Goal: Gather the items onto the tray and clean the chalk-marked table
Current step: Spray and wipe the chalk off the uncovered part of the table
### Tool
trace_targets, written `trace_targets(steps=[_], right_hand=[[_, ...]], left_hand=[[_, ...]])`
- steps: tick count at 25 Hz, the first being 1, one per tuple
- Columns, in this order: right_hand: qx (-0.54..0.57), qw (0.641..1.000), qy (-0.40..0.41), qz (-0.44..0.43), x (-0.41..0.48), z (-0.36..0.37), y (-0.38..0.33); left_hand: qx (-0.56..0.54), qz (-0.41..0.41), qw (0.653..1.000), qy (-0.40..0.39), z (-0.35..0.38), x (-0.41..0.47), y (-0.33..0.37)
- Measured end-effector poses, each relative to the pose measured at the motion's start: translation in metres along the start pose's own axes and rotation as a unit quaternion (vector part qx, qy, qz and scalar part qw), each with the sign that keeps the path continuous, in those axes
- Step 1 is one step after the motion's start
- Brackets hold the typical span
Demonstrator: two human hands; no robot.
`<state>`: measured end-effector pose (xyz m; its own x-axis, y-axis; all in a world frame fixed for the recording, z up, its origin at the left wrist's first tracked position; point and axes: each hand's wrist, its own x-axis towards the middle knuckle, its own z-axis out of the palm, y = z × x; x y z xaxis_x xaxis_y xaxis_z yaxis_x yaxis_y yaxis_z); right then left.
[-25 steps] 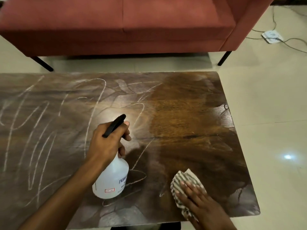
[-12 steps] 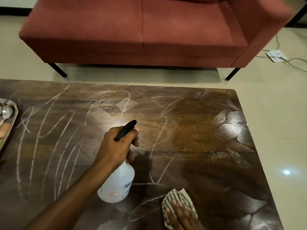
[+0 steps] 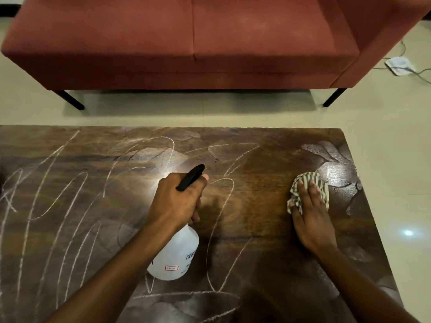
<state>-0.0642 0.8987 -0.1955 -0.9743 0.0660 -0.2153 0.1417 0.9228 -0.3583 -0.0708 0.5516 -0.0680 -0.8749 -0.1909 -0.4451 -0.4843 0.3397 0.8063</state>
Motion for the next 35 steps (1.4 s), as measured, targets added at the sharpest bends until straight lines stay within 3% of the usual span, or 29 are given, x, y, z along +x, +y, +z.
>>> trace_targets(steps=[10,14,18,21,22,24,25,26,29,32,33,34,35], right_hand=[[-0.001,1.0,-0.031,-0.007,0.1,-0.009,-0.065],[-0.05,0.991,-0.081,-0.093,0.096,0.007,-0.111],[-0.071,0.97,-0.15,-0.18,0.068,0.032,-0.167],[-0.054,0.923,-0.217,-0.313,0.029,0.051,-0.214],[-0.052,0.882,-0.239,-0.403,0.016,0.057,-0.223],[-0.096,0.812,-0.185,-0.546,0.02,0.053,-0.221],[-0.116,0.821,-0.158,-0.536,0.039,0.047,-0.212],[-0.125,0.857,-0.142,-0.48,0.059,0.038,-0.199],[-0.084,0.981,-0.087,-0.152,0.134,0.004,-0.14],[0.02,0.996,0.013,0.089,0.172,-0.009,-0.133],[0.02,0.994,0.012,0.104,0.167,-0.001,-0.153],[0.004,0.998,-0.002,0.065,0.157,0.016,-0.177],[-0.011,0.999,-0.035,-0.029,0.142,0.033,-0.204]], left_hand=[[-0.014,-0.013,1.0,0.012,-0.019,0.019,-0.008],[-0.003,0.012,1.0,-0.014,-0.028,0.021,-0.005],[0.042,0.029,0.998,0.036,-0.034,0.029,0.0],[0.012,0.027,0.999,0.039,-0.037,0.036,0.003],[-0.008,0.025,0.999,0.027,-0.036,0.036,0.004],[-0.024,0.022,0.999,0.011,-0.037,0.038,0.004],[-0.029,0.02,0.999,0.008,-0.038,0.039,0.002],[-0.038,0.017,0.999,0.006,-0.039,0.04,0.0],[-0.042,0.005,0.999,0.001,-0.046,0.04,-0.011],[-0.041,0.0,0.999,0.002,-0.055,0.038,-0.02],[-0.049,-0.001,0.999,0.002,-0.058,0.038,-0.022],[-0.056,-0.003,0.998,0.002,-0.061,0.039,-0.023],[-0.06,-0.006,0.998,0.002,-0.064,0.039,-0.023]])
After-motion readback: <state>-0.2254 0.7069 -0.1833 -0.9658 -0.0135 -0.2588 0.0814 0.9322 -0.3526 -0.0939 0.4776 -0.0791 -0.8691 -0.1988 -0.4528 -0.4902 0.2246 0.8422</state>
